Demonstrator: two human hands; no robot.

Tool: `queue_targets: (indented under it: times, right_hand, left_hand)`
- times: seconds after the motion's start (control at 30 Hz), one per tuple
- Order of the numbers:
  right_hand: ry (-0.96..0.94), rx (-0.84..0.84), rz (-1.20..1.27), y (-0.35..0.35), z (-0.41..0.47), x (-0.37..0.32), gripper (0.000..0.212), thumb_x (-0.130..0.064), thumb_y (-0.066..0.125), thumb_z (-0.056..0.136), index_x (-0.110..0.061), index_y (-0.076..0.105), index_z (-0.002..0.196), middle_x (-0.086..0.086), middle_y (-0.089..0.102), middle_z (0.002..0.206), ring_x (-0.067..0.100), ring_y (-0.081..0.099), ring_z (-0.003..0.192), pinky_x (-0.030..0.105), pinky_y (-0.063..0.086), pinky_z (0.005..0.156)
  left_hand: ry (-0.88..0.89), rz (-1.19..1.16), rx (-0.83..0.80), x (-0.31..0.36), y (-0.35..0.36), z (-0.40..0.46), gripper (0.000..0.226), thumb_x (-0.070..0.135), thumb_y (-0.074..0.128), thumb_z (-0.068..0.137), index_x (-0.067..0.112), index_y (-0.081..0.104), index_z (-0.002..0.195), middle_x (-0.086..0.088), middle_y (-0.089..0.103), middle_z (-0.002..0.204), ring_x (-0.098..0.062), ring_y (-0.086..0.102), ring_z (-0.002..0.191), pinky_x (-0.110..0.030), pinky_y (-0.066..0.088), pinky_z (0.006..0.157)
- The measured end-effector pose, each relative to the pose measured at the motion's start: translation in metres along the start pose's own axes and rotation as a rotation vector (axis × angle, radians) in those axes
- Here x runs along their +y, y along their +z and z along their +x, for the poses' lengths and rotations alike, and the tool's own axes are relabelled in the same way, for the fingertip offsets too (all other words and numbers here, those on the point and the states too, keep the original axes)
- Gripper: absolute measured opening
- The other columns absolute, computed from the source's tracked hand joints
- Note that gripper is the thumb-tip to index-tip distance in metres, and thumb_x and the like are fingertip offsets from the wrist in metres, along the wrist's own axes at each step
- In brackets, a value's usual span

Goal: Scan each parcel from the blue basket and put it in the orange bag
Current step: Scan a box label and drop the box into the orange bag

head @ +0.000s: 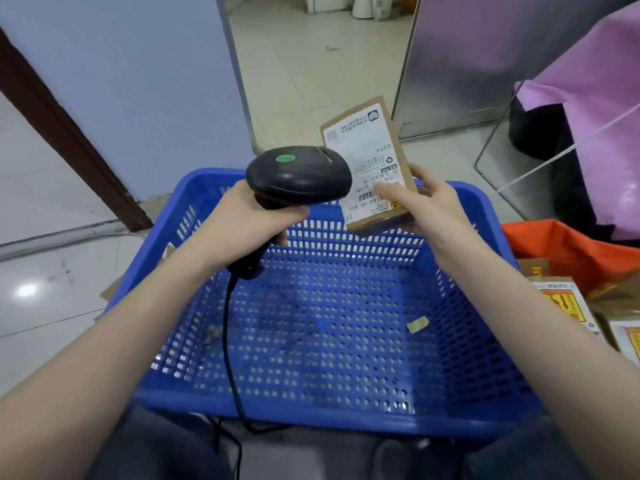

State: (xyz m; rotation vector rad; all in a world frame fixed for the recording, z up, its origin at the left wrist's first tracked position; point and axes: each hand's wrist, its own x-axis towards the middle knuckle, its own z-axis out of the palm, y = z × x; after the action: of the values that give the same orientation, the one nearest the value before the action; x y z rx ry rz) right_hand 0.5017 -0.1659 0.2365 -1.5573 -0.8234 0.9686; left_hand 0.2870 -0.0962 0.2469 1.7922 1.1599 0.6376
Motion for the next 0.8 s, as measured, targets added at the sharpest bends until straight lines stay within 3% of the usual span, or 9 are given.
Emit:
queue_targets:
  times: [0.1,0.2,0.33,0.43,0.53,0.7,0.8]
  right_hand:
    - [-0.004,-0.008,-0.006,0.0,0.001,-0.002,0.041,-0.028,0.073,0.081,-0.032,0.05,0.115,-0.004,0.068,0.11,0.007,0.07,0.087,0.02,0.056,0.07]
    - [0.007,-0.006,-0.036,-0.001,0.002,-0.001,0.039,-0.031,0.073,0.081,-0.032,0.051,0.114,-0.004,0.068,0.111,0.009,0.069,0.089,0.025,0.056,0.077]
    - [-0.004,-0.024,-0.069,-0.002,0.003,-0.003,0.042,-0.032,0.072,0.082,-0.032,0.05,0.117,-0.003,0.067,0.112,0.01,0.068,0.092,0.027,0.055,0.08]
    - [-0.005,-0.026,-0.082,-0.002,0.003,-0.003,0.044,-0.032,0.071,0.082,-0.031,0.049,0.12,-0.003,0.066,0.115,0.011,0.067,0.094,0.026,0.055,0.081]
    - [-0.005,-0.026,-0.095,-0.001,0.003,-0.002,0.052,-0.032,0.07,0.083,-0.027,0.048,0.13,-0.003,0.064,0.117,0.008,0.066,0.092,0.02,0.052,0.072]
    - [-0.005,-0.019,-0.1,-0.002,0.005,-0.001,0.051,-0.031,0.071,0.083,-0.027,0.049,0.129,-0.003,0.064,0.116,0.006,0.066,0.09,0.019,0.05,0.07]
    - [0.0,-0.006,-0.099,-0.004,0.007,0.0,0.053,-0.031,0.071,0.082,-0.026,0.048,0.131,-0.004,0.064,0.117,0.007,0.066,0.09,0.02,0.05,0.073]
  left_hand:
    - [0.051,0.135,-0.007,-0.003,-0.008,-0.003,0.024,0.031,0.069,0.075,0.008,0.064,0.077,0.003,0.06,0.047,-0.013,0.052,0.048,-0.035,0.047,0.051]
    - [0.082,0.182,0.005,-0.007,-0.014,-0.004,0.017,0.023,0.072,0.079,0.008,0.064,0.083,0.005,0.058,0.046,-0.009,0.049,0.042,-0.031,0.043,0.044]
    - [0.07,0.204,0.011,-0.006,-0.019,-0.006,0.016,0.025,0.071,0.079,0.013,0.065,0.088,0.004,0.06,0.048,-0.016,0.053,0.048,-0.04,0.05,0.05]
    - [0.086,0.197,0.031,-0.004,-0.023,-0.007,0.013,0.023,0.071,0.078,0.014,0.064,0.084,0.004,0.058,0.046,-0.015,0.052,0.046,-0.04,0.049,0.049]
    - [0.066,0.186,0.037,-0.003,-0.026,-0.008,0.012,0.027,0.071,0.074,0.02,0.062,0.076,0.002,0.059,0.047,-0.022,0.052,0.049,-0.046,0.051,0.05]
    - [0.054,0.255,0.033,-0.001,-0.03,-0.008,0.016,0.023,0.071,0.076,0.014,0.06,0.068,0.006,0.057,0.044,-0.005,0.05,0.041,-0.026,0.047,0.047]
    - [0.028,0.263,0.052,0.0,-0.035,-0.01,0.023,0.042,0.065,0.06,0.02,0.061,0.065,0.003,0.06,0.046,-0.007,0.05,0.04,-0.031,0.048,0.048]
